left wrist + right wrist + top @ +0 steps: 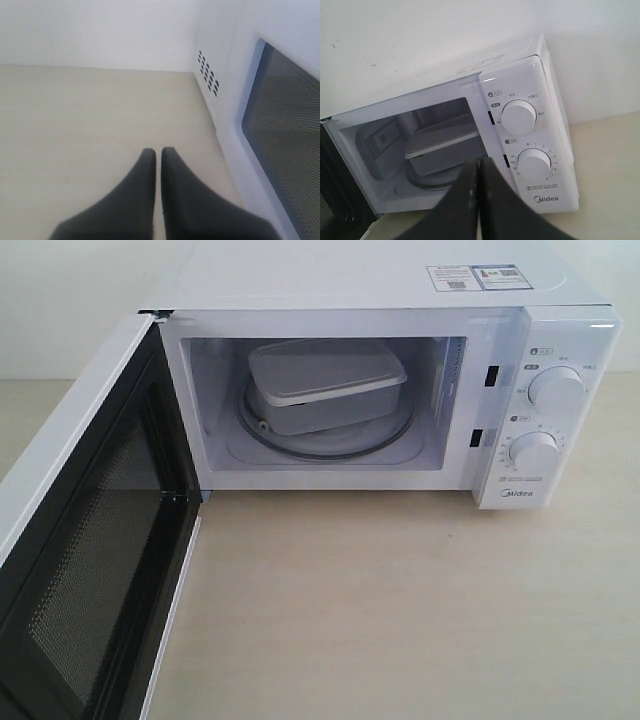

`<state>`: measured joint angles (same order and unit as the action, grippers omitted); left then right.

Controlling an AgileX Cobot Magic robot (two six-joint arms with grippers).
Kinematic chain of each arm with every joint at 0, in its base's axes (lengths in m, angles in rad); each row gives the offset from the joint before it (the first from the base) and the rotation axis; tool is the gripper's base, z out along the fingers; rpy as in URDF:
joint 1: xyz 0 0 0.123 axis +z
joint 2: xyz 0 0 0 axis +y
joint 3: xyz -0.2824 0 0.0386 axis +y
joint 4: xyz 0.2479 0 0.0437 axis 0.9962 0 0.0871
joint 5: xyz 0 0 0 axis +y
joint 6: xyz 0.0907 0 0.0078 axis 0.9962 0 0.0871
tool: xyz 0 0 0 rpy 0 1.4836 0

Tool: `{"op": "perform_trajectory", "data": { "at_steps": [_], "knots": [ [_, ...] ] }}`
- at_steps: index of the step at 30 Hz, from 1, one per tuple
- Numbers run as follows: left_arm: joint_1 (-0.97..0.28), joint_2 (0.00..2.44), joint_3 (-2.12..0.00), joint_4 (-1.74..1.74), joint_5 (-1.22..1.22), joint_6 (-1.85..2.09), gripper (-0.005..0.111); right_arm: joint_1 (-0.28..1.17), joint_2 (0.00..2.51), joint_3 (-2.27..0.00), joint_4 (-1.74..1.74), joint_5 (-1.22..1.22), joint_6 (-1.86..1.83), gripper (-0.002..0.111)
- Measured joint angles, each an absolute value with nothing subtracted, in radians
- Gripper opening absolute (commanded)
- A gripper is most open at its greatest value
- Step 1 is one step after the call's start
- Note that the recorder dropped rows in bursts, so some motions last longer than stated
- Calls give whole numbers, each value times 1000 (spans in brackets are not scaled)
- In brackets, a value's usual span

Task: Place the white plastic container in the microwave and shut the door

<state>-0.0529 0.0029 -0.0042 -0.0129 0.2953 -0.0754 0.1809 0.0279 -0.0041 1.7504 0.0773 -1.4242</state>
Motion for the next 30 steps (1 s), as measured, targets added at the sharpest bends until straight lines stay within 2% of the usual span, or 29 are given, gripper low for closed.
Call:
{"op": "perform_trajectory", "data": {
  "at_steps": [11,13,15,20,22,30],
  "knots": [
    [-53,3,-4,-13,295,-75,4,181,6,0,1666,45,-1374,0],
    [-53,3,-4,-13,295,-75,4,181,6,0,1484,36,-1271,0],
    [-53,3,-4,-13,295,-75,4,181,6,0,1003,33,-876,0],
    [-53,3,-4,-13,295,-75,4,181,6,0,228,120,-124,0],
    [-53,3,-4,-13,295,-75,4,181,6,0,67,220,47,0],
    [-53,3,-4,-13,295,-75,4,181,5,0,0,353,116,0]
  ]
}}
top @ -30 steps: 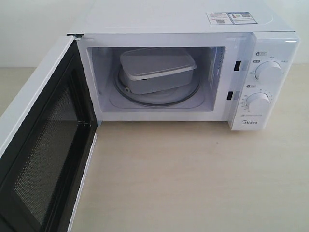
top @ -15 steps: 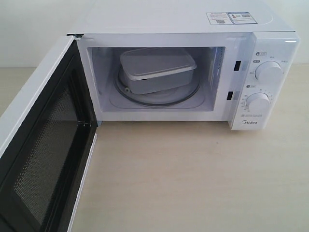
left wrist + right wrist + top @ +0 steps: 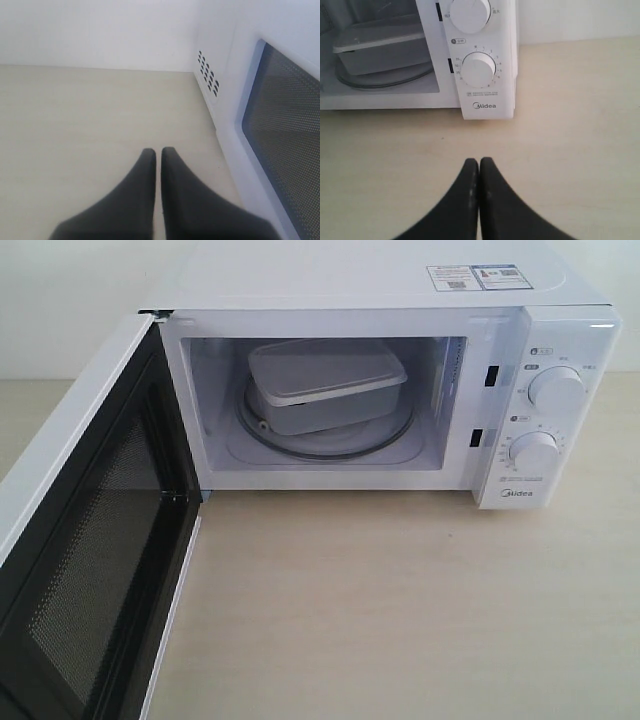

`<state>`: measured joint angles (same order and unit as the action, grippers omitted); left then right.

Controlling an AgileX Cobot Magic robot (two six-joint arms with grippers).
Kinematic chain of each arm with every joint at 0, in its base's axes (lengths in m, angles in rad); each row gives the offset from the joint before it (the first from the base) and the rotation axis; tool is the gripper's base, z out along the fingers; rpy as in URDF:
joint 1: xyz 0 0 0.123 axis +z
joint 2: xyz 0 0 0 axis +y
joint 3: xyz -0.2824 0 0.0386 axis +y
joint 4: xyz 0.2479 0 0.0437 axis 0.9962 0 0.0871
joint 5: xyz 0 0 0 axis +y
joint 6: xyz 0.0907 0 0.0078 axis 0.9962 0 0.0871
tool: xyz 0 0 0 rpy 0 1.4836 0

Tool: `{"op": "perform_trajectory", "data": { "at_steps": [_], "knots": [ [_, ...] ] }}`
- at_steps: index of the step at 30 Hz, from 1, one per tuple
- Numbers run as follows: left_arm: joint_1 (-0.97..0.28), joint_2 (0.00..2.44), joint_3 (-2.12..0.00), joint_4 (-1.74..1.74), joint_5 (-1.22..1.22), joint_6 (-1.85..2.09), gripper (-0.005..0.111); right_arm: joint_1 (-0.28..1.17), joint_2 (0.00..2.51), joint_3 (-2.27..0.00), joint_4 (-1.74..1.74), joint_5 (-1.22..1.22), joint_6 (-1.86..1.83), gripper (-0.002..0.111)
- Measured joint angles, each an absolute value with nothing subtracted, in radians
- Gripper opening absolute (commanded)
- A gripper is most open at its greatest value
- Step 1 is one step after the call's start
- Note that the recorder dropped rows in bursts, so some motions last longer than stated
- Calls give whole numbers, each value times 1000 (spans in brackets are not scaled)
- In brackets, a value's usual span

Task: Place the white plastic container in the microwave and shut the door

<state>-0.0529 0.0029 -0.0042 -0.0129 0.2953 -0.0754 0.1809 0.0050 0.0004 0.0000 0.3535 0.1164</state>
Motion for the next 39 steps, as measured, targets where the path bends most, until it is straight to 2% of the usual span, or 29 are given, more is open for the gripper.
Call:
{"op": "perform_trajectory", "data": {
  "at_steps": [39],
  "knots": [
    [-53,3,-4,-13,295,-75,4,112,5,0,0,357,118,0]
  ]
}}
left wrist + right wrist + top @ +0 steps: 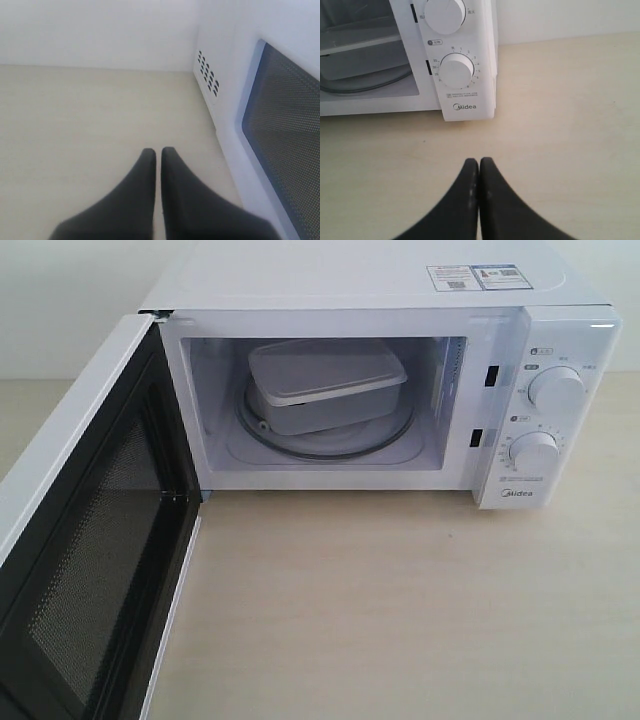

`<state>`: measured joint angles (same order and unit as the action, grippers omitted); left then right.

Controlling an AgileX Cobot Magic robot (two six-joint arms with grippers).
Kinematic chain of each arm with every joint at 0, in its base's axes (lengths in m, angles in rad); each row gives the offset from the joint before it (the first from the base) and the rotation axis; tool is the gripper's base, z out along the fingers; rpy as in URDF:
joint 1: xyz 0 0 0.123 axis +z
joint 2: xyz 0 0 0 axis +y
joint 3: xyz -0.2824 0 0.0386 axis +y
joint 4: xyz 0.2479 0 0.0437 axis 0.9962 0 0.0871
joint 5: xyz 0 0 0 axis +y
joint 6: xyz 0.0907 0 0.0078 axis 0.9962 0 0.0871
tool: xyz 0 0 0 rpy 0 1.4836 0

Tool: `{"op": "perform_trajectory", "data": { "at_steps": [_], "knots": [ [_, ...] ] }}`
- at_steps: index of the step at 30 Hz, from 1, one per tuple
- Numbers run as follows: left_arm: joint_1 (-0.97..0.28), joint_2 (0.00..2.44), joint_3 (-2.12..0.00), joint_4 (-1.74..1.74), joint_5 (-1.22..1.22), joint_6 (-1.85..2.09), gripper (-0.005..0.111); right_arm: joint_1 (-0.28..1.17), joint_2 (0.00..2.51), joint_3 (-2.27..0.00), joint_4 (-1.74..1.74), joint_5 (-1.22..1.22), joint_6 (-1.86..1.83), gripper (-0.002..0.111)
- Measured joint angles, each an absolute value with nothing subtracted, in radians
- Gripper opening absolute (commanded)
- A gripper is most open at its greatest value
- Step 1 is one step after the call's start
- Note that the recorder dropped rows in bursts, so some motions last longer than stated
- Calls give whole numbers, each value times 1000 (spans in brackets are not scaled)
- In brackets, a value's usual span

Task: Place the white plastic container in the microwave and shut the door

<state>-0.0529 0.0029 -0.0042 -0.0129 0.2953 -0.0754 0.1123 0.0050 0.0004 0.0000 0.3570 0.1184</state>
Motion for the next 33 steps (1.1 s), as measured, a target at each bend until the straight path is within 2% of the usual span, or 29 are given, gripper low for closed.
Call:
{"op": "perform_trajectory", "data": {
  "at_steps": [13,26,33],
  "knots": [
    [-53,3,-7,-18,323,-68,4,112,5,0,0,357,121,0],
    [-53,1,-384,-50,341,-80,4,112,5,0,0,357,121,0],
    [-53,0,-438,-59,338,-85,4,112,5,0,0,357,121,0]
  ]
}}
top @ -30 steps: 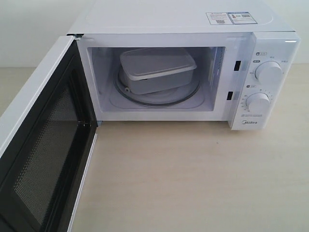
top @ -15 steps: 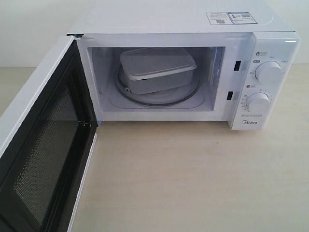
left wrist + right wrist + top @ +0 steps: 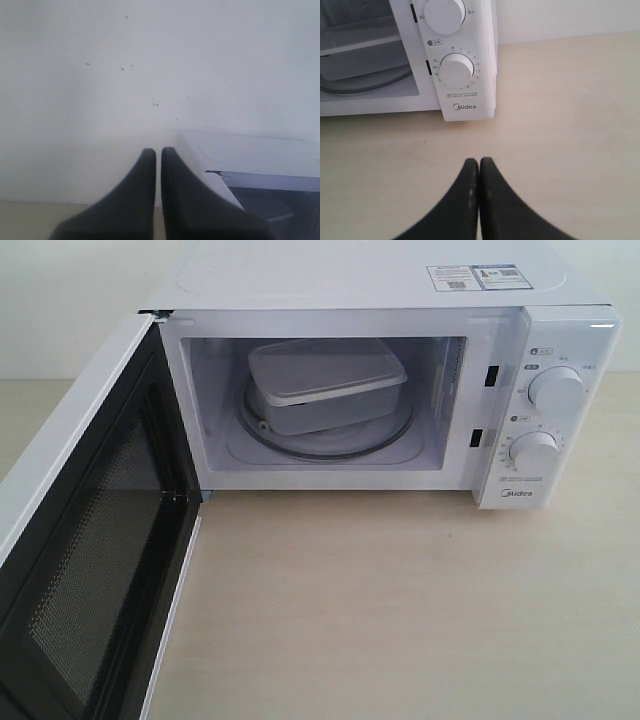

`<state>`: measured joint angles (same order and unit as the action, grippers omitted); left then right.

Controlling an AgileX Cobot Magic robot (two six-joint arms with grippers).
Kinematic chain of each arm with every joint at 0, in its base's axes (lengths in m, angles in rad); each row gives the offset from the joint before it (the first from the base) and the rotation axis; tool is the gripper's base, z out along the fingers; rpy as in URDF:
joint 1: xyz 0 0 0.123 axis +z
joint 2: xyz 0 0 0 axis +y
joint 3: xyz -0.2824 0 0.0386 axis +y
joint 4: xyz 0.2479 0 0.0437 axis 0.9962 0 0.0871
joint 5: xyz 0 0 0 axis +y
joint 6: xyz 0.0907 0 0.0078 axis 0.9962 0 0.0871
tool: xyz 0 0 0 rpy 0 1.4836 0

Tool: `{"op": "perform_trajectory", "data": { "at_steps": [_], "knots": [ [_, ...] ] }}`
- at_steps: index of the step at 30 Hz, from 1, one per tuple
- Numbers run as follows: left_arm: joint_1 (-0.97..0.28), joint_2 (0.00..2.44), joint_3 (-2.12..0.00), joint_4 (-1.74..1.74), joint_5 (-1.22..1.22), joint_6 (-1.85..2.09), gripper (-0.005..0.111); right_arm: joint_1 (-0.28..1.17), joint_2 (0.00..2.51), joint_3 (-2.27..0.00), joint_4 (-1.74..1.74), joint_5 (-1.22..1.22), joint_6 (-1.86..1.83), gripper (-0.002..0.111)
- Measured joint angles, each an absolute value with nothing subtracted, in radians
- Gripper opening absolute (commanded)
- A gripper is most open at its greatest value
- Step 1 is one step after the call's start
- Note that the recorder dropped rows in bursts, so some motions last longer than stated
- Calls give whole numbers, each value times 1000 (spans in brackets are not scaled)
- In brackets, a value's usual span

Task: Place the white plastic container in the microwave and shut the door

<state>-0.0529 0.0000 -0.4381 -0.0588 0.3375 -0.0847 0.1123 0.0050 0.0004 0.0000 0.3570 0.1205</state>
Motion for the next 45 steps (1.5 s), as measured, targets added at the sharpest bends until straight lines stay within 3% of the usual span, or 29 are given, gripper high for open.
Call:
{"op": "perform_trajectory", "data": {
  "at_steps": [11,30,35,40,45],
  "knots": [
    [-53,0,-438,-71,338,-85,4,112,5,0,0,357,121,0],
    [-53,17,-458,-383,321,-100,4,112,5,0,0,357,121,0],
    [-53,206,-613,-404,497,-116,4,112,5,0,0,357,121,0],
    [-53,682,-956,-406,917,131,4,112,5,0,0,355,122,0],
    [-53,946,-963,-425,1085,365,4,112,5,0,0,355,122,0]
  ]
}}
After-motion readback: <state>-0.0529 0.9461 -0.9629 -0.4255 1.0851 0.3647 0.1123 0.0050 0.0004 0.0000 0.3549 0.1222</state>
